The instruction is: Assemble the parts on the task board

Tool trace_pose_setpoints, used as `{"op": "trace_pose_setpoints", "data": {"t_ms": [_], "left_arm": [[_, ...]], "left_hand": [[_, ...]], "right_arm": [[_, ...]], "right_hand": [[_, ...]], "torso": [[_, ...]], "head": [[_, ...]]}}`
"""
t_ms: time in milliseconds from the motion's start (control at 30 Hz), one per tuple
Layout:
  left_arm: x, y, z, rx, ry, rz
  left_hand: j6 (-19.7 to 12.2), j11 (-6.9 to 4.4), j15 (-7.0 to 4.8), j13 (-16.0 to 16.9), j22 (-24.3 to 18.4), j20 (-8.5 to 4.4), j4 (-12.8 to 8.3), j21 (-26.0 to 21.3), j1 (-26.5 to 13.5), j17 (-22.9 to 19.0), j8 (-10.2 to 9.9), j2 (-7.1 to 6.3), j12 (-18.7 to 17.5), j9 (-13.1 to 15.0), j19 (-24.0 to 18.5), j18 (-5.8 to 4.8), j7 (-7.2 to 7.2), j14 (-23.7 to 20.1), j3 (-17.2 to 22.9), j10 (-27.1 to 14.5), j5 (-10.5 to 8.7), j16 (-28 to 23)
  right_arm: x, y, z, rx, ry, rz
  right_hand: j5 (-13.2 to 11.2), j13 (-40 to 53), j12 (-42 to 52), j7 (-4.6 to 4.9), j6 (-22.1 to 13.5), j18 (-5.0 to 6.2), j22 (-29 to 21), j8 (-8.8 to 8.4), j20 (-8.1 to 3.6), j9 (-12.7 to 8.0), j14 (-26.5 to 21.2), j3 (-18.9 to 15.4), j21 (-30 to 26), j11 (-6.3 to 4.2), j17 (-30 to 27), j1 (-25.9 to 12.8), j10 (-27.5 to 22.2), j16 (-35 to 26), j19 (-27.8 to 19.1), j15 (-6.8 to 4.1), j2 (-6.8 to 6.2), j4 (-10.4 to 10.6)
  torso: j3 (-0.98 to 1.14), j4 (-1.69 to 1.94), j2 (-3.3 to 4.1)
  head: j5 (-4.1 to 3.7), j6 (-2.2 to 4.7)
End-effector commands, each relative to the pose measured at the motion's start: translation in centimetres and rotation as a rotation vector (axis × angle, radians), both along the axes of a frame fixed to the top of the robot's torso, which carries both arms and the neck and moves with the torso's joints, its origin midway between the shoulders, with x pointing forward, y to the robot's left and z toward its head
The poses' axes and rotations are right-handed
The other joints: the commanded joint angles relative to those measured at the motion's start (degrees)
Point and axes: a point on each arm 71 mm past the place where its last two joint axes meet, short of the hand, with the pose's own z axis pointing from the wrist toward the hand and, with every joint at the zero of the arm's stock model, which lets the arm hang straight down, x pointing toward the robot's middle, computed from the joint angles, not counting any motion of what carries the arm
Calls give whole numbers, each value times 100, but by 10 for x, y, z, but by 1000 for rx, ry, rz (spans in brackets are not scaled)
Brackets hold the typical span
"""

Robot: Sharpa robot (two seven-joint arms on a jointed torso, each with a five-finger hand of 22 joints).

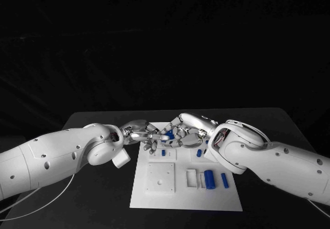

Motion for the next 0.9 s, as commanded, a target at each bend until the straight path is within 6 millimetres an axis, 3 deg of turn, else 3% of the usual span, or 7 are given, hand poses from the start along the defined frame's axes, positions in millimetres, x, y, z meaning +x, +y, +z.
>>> {"op": "trace_pose_setpoints", "data": {"t_ms": [33,200,333,533,900], "left_arm": [[-3,-4,1,-15,-5,-34],[-3,-5,2,-18,-6,-40],[-3,-5,2,-20,-7,-42],[-3,-5,2,-22,-10,-39],[-3,-4,2,-25,-11,-37]], "left_hand": [[21,-17,-3,4,108,-19,7,-22,191,-9,32,143,23,-7,23,-43,-55,-12,-12,4,15,21],[26,-19,-5,4,108,-21,12,-20,201,-16,39,142,23,-20,25,-43,-56,-12,-18,9,15,28],[26,-19,-5,4,108,-21,12,-20,201,-16,39,142,23,-20,25,-43,-56,-12,-18,9,15,28],[24,-19,-6,3,108,-22,20,-18,199,-24,40,140,21,-35,28,-43,-56,-10,-28,14,15,34],[12,-17,-2,0,106,-20,64,-22,182,-44,41,138,11,-60,26,-43,-54,-18,-54,6,15,32]], "right_arm": [[-1,2,-1,-13,0,13],[0,2,-3,-19,7,13],[0,3,-4,-25,10,16],[1,2,-5,-30,9,16],[3,-1,-5,-29,-12,-15]], "right_hand": [[-31,13,20,-2,40,3,609,-29,-18,0,25,35,37,-40,3,8,5,22,195,-6,66,17],[-218,30,26,-42,205,-3,609,-28,-28,0,25,199,41,-63,9,21,-2,22,191,-20,111,1],[-349,95,87,-140,532,-15,613,-19,-52,20,30,319,58,-117,28,30,25,38,190,-53,164,-14],[-776,125,92,-236,894,-41,616,-15,-88,44,24,534,72,-167,30,87,10,27,184,-88,295,-66],[-900,194,112,-311,1183,-74,612,-15,-134,104,34,651,71,-212,102,46,63,67,182,-122,332,-164]], "torso": [[4,-8,2],[7,-6,0],[7,-6,0],[14,-7,-3],[13,-8,-2]], "head": [[6,-6],[5,-15],[8,-26],[10,-38],[2,-40]]}}
